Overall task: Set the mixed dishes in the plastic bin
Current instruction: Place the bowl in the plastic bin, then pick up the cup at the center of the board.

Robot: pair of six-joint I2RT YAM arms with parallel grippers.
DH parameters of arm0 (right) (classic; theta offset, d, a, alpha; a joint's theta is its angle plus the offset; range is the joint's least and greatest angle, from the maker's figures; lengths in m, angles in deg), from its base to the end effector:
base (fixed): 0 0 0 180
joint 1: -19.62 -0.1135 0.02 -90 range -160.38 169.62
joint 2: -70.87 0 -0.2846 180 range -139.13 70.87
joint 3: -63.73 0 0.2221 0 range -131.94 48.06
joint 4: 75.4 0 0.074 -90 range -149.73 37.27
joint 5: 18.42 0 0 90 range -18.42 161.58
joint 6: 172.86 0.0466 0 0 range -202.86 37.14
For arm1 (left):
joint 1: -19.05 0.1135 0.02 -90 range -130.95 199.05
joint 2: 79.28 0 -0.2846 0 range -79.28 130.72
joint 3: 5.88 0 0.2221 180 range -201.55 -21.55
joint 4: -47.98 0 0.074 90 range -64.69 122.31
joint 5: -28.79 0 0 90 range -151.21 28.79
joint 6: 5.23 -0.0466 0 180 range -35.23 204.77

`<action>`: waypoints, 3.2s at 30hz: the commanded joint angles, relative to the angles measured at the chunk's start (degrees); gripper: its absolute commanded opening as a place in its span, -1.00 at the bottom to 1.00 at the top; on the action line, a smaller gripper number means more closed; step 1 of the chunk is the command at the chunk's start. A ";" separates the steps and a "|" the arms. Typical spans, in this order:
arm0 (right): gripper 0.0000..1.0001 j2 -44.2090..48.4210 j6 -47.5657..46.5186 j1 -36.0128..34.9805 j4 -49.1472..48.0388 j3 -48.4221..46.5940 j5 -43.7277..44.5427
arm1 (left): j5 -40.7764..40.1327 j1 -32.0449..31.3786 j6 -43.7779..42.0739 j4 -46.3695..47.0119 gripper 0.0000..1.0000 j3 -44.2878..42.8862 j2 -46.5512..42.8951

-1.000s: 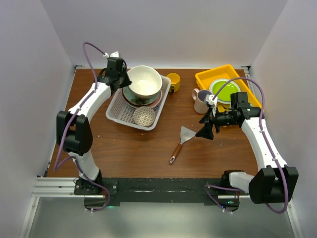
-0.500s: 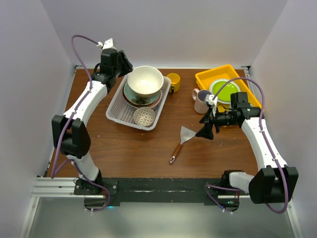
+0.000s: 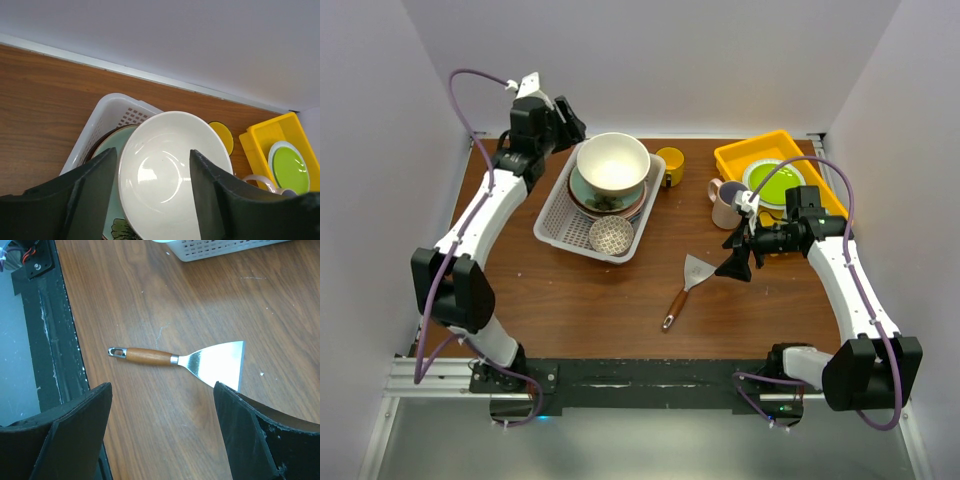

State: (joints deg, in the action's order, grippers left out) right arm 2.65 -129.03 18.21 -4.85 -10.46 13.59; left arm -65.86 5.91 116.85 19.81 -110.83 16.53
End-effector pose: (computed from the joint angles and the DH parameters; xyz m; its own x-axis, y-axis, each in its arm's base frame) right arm 0.1766 0.0439 0.3117 -0.3534 -0.3912 -0.8498 -0.9124 0.3447 0.2207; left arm 0.3728 -0.0832 0.3926 -0.3497 -0.4619 -0.8150 -0.0399 0.8765 -0.4797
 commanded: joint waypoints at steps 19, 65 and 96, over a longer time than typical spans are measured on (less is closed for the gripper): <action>0.73 0.55 -1.46 0.88 -0.38 -1.59 0.08 | 17.57 1.11 -14.67 11.61 0.71 30.29 -33.13; 0.84 -14.04 -21.76 -0.35 -3.10 -21.10 15.98 | 19.67 1.02 -22.49 10.03 0.91 54.38 -57.67; 0.75 -30.21 -24.14 -3.33 -9.25 -25.94 24.86 | 19.32 1.02 -22.76 9.77 0.93 54.38 -57.93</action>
State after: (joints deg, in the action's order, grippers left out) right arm -26.66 -155.76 15.39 -10.71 -34.33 36.76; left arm -46.45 6.67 95.45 28.29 -56.45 -40.69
